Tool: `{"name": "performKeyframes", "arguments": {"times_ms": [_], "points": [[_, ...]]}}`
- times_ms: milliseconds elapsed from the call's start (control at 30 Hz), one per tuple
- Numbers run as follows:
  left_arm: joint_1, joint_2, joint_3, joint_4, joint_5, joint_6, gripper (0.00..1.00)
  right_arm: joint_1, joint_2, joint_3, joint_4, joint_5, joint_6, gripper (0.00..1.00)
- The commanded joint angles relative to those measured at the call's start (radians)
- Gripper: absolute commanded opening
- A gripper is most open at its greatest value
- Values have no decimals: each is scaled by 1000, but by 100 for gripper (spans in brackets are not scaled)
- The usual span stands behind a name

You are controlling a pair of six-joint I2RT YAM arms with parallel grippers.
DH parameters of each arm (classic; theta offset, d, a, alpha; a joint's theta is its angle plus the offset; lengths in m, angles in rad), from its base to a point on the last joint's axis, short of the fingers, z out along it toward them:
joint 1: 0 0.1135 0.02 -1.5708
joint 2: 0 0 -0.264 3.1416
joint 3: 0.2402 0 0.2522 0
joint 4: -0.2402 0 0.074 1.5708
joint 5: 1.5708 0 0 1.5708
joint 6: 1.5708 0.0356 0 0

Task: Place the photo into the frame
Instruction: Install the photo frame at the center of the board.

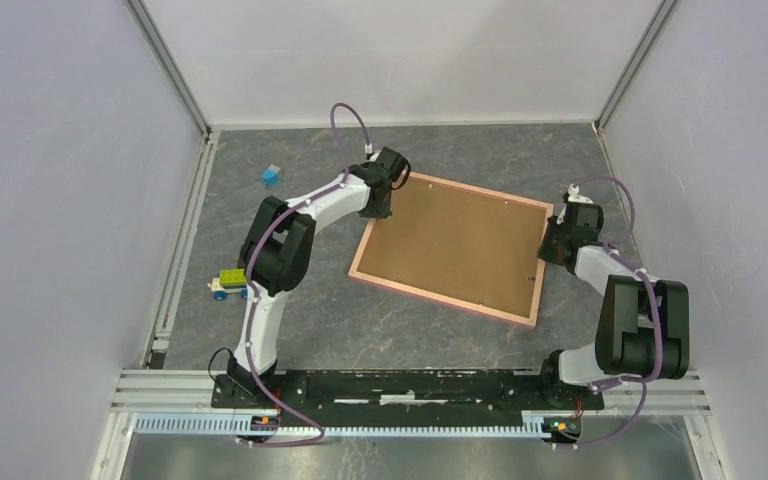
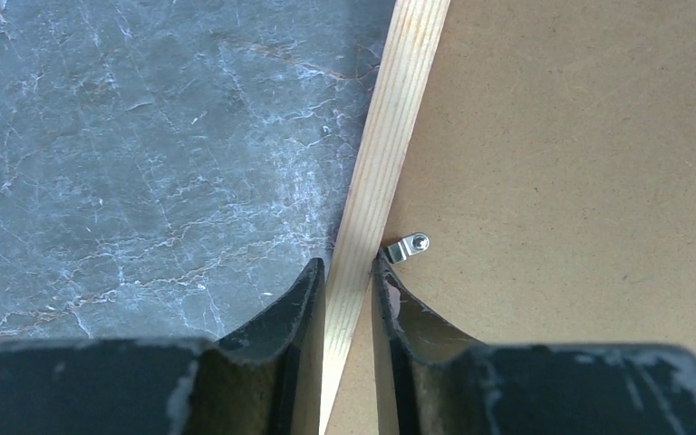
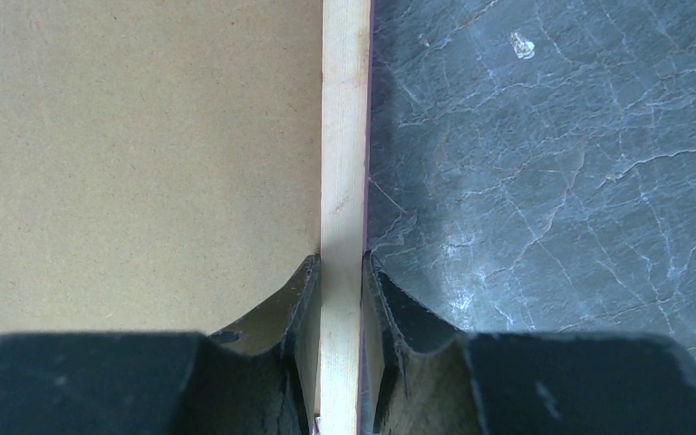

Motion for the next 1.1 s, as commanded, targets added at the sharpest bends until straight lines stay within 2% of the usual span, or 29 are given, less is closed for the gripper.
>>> {"name": "performKeyframes", "arguments": {"times_ms": [0,200,233,267,333,533,667,800,1067], "points": [[5,5,-10,61,11,13,25,8,9,-9,37,-55,-6,26],[28,-50,-98,167,70,-48,26,7,11,-10,37,-69,-9,26],[30,-55,-103,172,73,-59,29,7,11,-11,37,-70,-10,25],[30,-58,-103,171,74,-64,36,7,9,-12,40,-71,-7,25],[30,-65,-110,173,91,-67,42,7,7,-15,42,-76,-9,25],[30,-92,-142,179,112,-57,48,7,9,-16,48,-90,-11,25],[30,-66,-128,173,109,-61,49,7,9,-17,49,-97,-11,25],[30,-43,-114,176,110,-83,55,7,6,-18,46,-98,-15,25],[44,-14,-96,168,80,-123,46,7,11,-16,47,-104,-16,24]]}}
